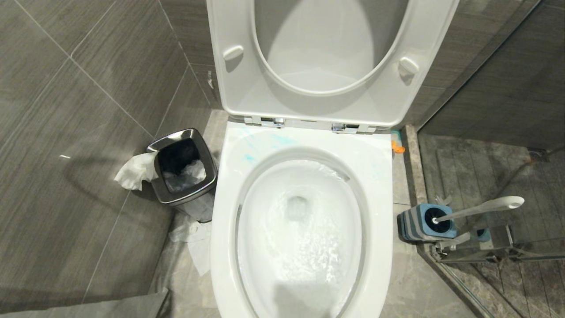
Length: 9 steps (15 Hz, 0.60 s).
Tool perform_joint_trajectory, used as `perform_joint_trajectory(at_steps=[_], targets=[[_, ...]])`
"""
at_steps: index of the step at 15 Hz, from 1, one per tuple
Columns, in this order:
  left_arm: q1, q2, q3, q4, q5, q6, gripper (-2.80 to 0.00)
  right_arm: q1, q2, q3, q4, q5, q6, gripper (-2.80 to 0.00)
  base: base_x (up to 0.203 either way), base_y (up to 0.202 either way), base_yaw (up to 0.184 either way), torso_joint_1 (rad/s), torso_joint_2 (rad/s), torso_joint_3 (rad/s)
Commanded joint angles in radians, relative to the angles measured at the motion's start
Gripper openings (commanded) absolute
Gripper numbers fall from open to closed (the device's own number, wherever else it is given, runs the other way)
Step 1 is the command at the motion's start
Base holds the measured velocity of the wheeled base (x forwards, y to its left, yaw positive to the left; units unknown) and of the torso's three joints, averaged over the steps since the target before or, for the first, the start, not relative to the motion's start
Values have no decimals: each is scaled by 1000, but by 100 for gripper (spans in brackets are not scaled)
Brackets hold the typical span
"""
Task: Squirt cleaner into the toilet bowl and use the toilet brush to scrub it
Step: Flush the toilet
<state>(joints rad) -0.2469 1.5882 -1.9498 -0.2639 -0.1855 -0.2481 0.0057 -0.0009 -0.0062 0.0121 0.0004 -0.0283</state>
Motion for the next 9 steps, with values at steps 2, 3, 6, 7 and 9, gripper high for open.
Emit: perform_joint_trajectory(at_steps=[2,3,6,7,9], targets=[[22,-153,8,236,-43,10,-280,0,1,0,0,1,-1,-280,0,0,0,0,0,0],[25,-183,9,329,-85,11,-280,0,1,0,0,0,-1,-280,0,0,0,0,0,0],[32,-262,11,646,-188,14,-280,0,1,0,0,0,-1,-280,0,0,0,0,0,0],[33,-292,19,761,-242,17,-280,0,1,0,0,0,-1,-280,0,0,0,0,0,0],[29,-336,80,867,-304,17,-280,0,1,0,0,0,-1,-280,0,0,0,0,0,0]])
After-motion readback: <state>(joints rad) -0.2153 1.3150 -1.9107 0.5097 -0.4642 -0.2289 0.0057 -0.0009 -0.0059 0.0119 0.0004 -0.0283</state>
